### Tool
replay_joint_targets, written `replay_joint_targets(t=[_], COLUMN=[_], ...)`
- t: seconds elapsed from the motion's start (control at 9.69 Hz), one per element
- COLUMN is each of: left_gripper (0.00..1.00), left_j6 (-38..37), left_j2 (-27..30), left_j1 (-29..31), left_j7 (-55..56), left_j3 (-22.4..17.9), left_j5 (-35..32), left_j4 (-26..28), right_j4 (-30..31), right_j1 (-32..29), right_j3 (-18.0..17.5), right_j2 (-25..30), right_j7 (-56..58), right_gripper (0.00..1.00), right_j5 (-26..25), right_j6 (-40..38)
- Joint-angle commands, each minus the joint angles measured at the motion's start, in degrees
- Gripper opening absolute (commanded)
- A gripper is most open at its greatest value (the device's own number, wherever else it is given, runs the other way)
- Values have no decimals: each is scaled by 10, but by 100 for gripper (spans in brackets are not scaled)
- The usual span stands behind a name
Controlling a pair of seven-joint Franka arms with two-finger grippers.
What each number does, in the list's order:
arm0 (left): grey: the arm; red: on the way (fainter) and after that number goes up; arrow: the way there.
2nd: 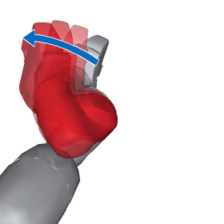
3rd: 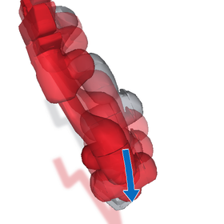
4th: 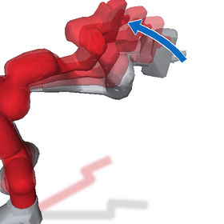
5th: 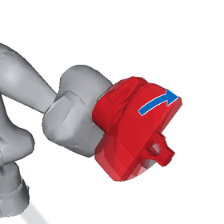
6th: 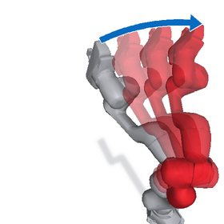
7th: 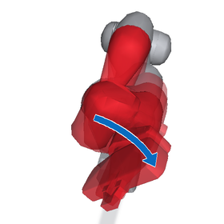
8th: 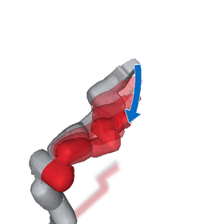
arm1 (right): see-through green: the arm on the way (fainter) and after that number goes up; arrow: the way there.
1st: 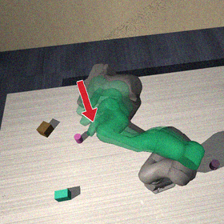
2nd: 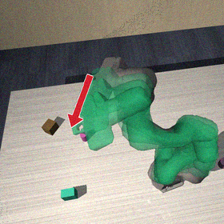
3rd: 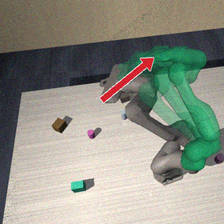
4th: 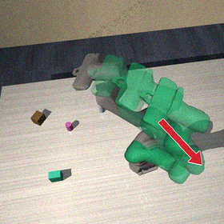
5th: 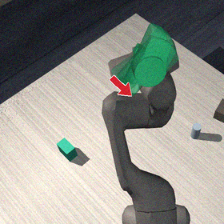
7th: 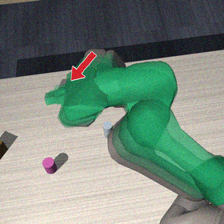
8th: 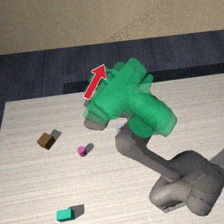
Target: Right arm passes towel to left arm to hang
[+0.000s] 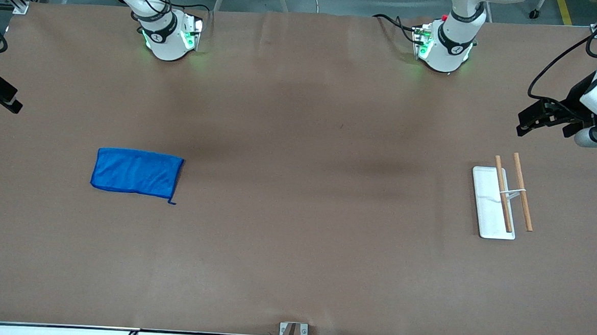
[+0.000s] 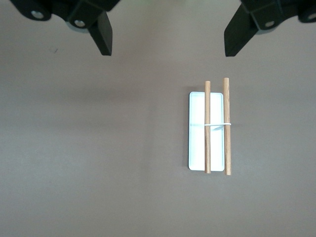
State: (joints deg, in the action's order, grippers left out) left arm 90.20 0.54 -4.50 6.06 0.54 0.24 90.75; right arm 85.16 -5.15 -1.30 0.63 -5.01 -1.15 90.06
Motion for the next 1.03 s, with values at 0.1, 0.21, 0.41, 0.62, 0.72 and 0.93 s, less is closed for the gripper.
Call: replay_joint_targets(t=[0.1,0.21,0.41,0.62,0.72,0.93], left_gripper=[100,100,100,100,100,100], left_j6=[7,7,4,4,5,6], left_j2=[3,2,2,2,3,2], left_j1=[-4,-6,-3,0,0,1], left_j7=[12,12,13,13,13,13], left_j3=[-2,-1,-2,-3,-3,-3], left_j5=[5,5,7,6,6,7], left_j4=[21,20,18,18,18,18], right_j4=[4,5,45,115,158,261], right_j1=[2,1,0,1,1,2], right_j3=[-3,-1,0,-1,-1,-1], right_j2=[3,3,3,-7,-18,-28], right_j7=[-6,-6,-4,-4,-3,0], right_gripper=[100,100,100,100,100,100], right_j5=[-5,-5,-5,-5,-5,-4], right_j6=[0,-1,-6,22,56,171])
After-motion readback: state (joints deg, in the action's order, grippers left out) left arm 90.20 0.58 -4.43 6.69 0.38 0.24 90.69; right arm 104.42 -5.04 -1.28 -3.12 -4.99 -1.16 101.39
